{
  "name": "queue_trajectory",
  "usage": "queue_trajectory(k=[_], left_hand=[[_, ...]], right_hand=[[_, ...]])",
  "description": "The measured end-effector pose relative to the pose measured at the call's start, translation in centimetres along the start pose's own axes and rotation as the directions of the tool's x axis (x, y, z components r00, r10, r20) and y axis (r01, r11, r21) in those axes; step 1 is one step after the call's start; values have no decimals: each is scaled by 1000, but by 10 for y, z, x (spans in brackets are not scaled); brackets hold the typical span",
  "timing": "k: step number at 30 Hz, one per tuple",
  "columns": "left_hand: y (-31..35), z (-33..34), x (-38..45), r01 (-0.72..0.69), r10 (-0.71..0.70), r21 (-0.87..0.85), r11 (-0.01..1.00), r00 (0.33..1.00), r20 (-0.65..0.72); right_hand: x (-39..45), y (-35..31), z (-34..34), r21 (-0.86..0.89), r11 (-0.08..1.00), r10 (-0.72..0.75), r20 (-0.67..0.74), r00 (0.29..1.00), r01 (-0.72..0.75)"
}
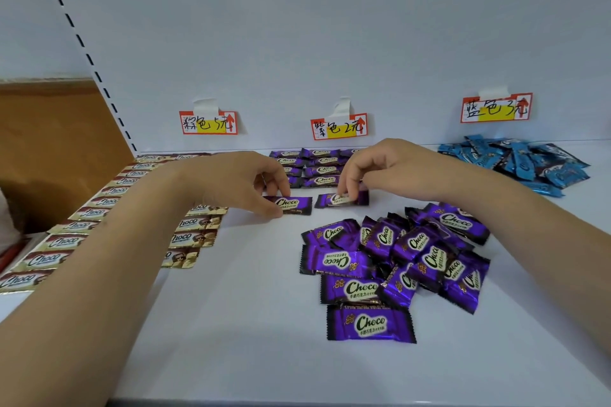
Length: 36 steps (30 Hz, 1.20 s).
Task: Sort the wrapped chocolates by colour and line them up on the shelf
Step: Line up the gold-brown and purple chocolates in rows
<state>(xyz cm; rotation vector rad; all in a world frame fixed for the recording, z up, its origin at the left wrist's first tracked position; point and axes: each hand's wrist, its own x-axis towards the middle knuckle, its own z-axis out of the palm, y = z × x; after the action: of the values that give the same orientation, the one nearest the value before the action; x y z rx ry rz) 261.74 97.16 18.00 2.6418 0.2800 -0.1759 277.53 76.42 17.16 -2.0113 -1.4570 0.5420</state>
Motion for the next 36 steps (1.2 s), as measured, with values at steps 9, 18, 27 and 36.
queue_trajectory(k=[9,18,27,36], left_hand=[[-3,0,0,-12,12,-13,1000,1000,-4],[-12,-4,3,16,-13,43,999,998,-69],[-12,0,6,-23,29,55,998,993,-111],[-16,1,10,-9,24,79,997,982,-185]], right_hand=[[5,4,12,-250,961,-119,-5,993,113],[18,6,26,-406,893,-243,-74,967,193],[11,3,20,-365,905,-237,-10,972,217],[10,0,20,-377,903,-221,9,975,208]])
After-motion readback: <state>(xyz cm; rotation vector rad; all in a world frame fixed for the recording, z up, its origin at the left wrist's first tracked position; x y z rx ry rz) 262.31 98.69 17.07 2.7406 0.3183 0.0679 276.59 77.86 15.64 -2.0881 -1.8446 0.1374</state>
